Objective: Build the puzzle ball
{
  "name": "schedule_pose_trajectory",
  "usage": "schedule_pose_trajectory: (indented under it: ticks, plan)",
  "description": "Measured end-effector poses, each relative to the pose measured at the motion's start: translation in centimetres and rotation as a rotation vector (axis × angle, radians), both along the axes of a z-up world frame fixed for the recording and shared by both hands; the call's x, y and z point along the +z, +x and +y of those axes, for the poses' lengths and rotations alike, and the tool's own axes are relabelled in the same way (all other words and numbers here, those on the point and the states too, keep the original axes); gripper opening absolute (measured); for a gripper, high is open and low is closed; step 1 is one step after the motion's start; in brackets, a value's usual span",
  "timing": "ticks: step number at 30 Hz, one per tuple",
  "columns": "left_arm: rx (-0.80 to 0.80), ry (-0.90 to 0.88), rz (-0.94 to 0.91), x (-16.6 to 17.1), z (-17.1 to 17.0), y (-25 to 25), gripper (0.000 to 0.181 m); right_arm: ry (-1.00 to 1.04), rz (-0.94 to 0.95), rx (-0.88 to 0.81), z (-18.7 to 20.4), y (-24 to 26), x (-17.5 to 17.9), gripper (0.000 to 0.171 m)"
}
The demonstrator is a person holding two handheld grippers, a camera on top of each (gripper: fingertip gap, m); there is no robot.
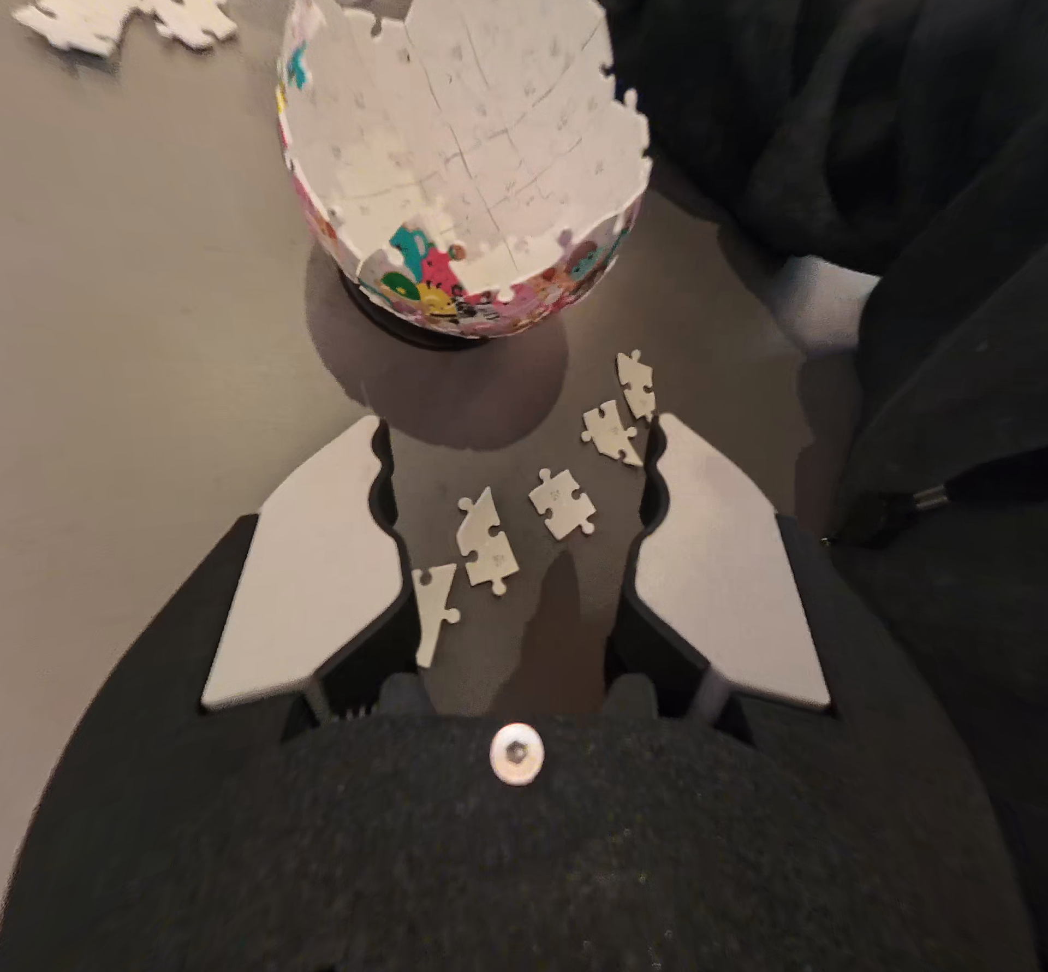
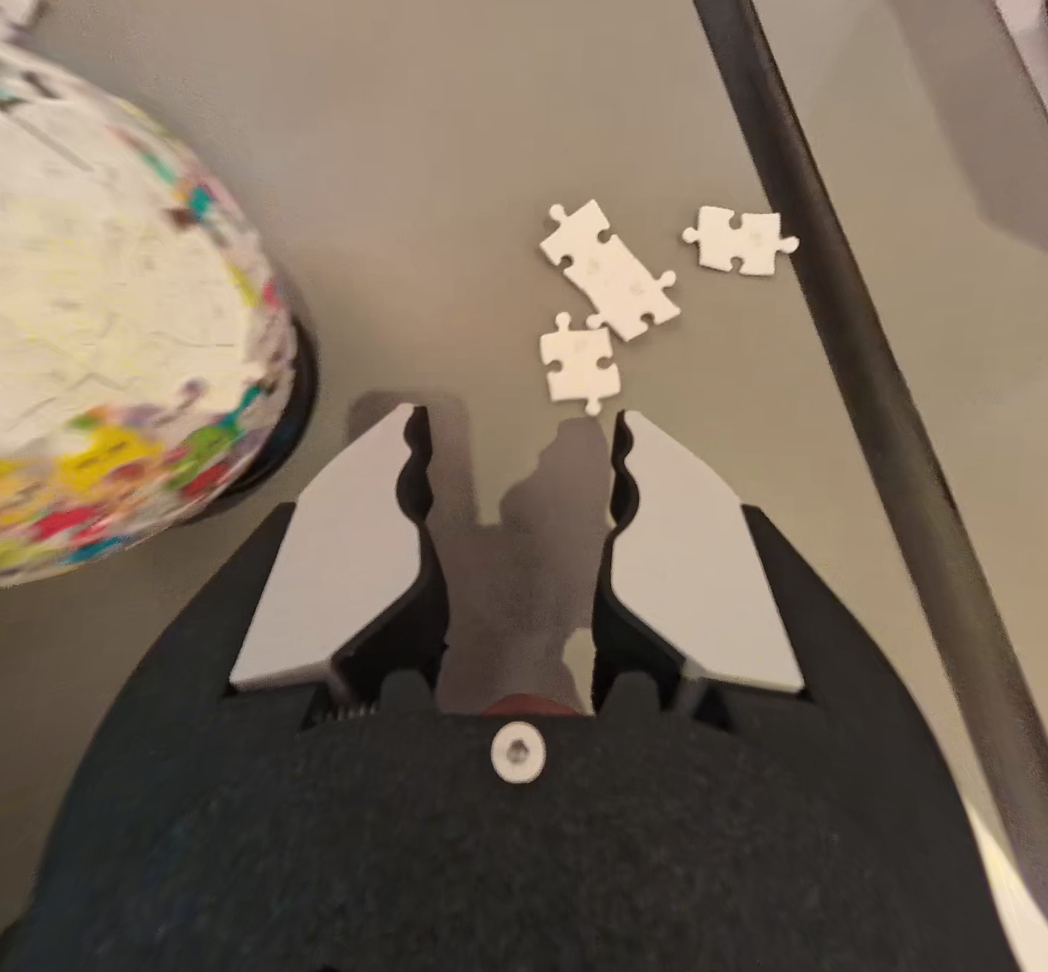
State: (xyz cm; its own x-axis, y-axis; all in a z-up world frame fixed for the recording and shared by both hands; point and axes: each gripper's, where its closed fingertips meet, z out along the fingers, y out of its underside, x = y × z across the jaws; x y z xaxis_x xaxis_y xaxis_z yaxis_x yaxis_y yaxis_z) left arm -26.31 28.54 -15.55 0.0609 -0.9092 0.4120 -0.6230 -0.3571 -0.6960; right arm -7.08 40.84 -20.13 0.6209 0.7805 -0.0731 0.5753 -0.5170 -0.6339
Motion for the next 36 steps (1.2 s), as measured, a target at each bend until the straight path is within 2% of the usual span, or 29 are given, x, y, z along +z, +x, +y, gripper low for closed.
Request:
schedule_pose_trajectory:
  ticks: [6,7,8,9,14,16,18,19,22,23,26,29,31,33,36]
  plan:
    - [0.049,0.013,-0.041,1.6,-1.9,-1.8,0.081,0.045,-0.121,0.026,3.0,-0.9,-2.8,0.054]
    - [0.058,0.009,-0.044,1.6,-2.0,-2.0,0.081,0.037,-0.12,0.028,3.0,-0.9,-2.8,0.046]
    - [0.067,0.006,-0.048,1.7,-2.2,-2.3,0.08,0.022,-0.124,0.033,2.8,-0.9,-2.9,0.03]
    - [0.074,0.006,-0.053,1.9,-2.3,-2.5,0.079,0.026,-0.137,0.032,2.7,-0.8,-2.9,0.027]
    - [0.127,0.068,-0.072,3.0,-2.4,-3.4,0.078,0.008,-0.181,-0.048,0.8,0.5,-2.6,0.025]
    - [0.176,0.119,-0.061,3.5,-2.0,-4.2,0.077,0.04,-0.188,-0.097,-0.7,1.4,-1.3,0.025]
    - [0.258,0.191,-0.026,4.1,-1.2,-6.0,0.072,0.092,-0.173,-0.171,-2.9,2.3,1.6,0.022]
    - [0.312,0.23,-0.003,4.4,-0.9,-7.4,0.069,0.132,-0.15,-0.214,-4.4,2.7,3.8,0.0]
    - [0.485,0.351,0.048,5.2,-0.8,-13.0,0.064,0.273,-0.006,-0.301,-10.5,1.5,10.8,0.0]
    - [0.538,0.365,0.062,5.1,-1.2,-14.8,0.064,0.316,-0.019,-0.328,-12.5,1.3,11.9,0.0]
    - [0.601,0.319,0.098,3.2,-3.7,-17.3,0.064,0.258,-0.18,-0.376,-17.6,1.5,9.2,0.0]
    - [0.549,0.253,0.032,2.0,-6.9,-14.6,0.064,0.239,-0.156,-0.427,-20.9,2.4,7.0,0.001]
    - [0.489,0.242,-0.017,1.9,-8.5,-12.2,0.064,0.306,-0.08,-0.384,-20.7,1.8,7.5,0.016]
    - [0.42,0.222,-0.015,1.6,-9.7,-10.4,0.065,0.364,-0.077,-0.276,-18.7,1.4,7.4,0.02]
    - [0.343,0.218,0.021,1.5,-10.9,-9.2,0.067,0.336,-0.116,-0.121,-14.1,1.5,5.5,0.052]
